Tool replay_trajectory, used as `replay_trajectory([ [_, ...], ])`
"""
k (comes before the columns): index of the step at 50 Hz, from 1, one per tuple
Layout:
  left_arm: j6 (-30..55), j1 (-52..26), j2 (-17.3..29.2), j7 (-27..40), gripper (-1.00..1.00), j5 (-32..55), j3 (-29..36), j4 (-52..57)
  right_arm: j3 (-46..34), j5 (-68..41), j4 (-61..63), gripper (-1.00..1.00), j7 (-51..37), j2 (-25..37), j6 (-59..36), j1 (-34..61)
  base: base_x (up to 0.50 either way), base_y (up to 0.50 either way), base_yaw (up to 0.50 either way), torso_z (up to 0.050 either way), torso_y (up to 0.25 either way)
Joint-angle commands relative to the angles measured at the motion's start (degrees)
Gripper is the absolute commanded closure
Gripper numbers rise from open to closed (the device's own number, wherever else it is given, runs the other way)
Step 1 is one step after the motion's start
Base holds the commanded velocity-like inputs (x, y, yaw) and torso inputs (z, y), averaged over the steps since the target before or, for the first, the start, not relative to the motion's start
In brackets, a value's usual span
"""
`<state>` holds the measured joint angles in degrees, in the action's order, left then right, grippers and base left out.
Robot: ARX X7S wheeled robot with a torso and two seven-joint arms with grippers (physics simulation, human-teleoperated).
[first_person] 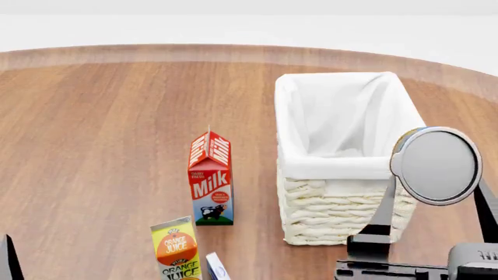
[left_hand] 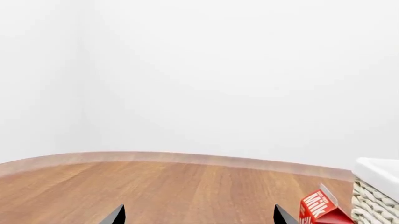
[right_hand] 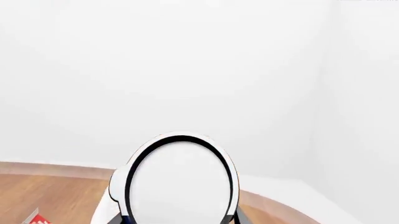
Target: Pick up the alphabet soup, and put it in the basket.
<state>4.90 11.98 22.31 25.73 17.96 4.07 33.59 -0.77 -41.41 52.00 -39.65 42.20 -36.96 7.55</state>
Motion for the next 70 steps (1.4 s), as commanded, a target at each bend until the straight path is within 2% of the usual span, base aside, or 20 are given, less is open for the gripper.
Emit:
replay_trajectory([
  [1,1.15,-0.14,-1.42,-1.12,-1.0,0.22,-1.96,0.35,-1.73,-4.05,-3.18,1.0,-0.99,-2.17,-11.68,16.48,0.0,0.0,0.0,0.0,0.0],
  [12,1.24,-0.34,-1.26,-1.03,-1.0,0.4,-1.72,0.41,-9.98,-2.29,-18.05,1.0,2.66,-6.13,-15.99,30.41,0.0,0.0,0.0,0.0,0.0],
  [17,1.13,-0.34,-1.25,-1.03,-1.0,0.4,-1.54,0.28,-11.65,-2.15,-22.55,1.0,4.13,-7.36,-16.49,31.94,0.0,0.0,0.0,0.003,0.002],
  [30,1.28,-0.78,-1.19,-0.68,-1.0,0.18,-1.23,-0.15,-11.27,-3.18,-23.24,1.0,5.31,-7.19,-16.41,33.08,0.0,0.0,0.0,0.0,0.001],
  [35,1.37,-1.27,-1.05,-0.74,-1.0,-0.63,-0.43,0.07,-12.78,-2.34,-31.55,1.0,9.54,-9.2,-15.34,40.61,0.0,0.0,0.0,0.0,0.0],
  [42,0.93,-1.26,-0.82,-0.86,-1.0,0.21,-1.02,0.1,-16.02,1.67,-42.68,1.0,13.38,-11.8,-11.94,45.83,0.0,0.0,0.0,0.0,0.001],
  [52,0.7,-0.89,-0.88,-0.49,-1.0,-0.09,-0.68,0.81,-20.02,2.57,-53.39,1.0,18.05,-13.55,-15.01,52.77,0.0,0.0,0.0,0.0,0.0],
  [65,0.27,-0.86,-0.78,-0.38,-1.0,-0.04,-0.6,0.53,-25.77,7.2,-76.2,1.0,26.59,-19.29,-12.66,66.09,0.0,0.0,0.0,0.0,0.001],
  [70,0.02,-0.67,-0.76,-0.25,-1.0,-0.04,-0.67,0.48,-26.63,8.04,-80.06,1.0,27.8,-20.47,-12.11,68.53,0.0,0.0,0.0,0.0,0.002],
])
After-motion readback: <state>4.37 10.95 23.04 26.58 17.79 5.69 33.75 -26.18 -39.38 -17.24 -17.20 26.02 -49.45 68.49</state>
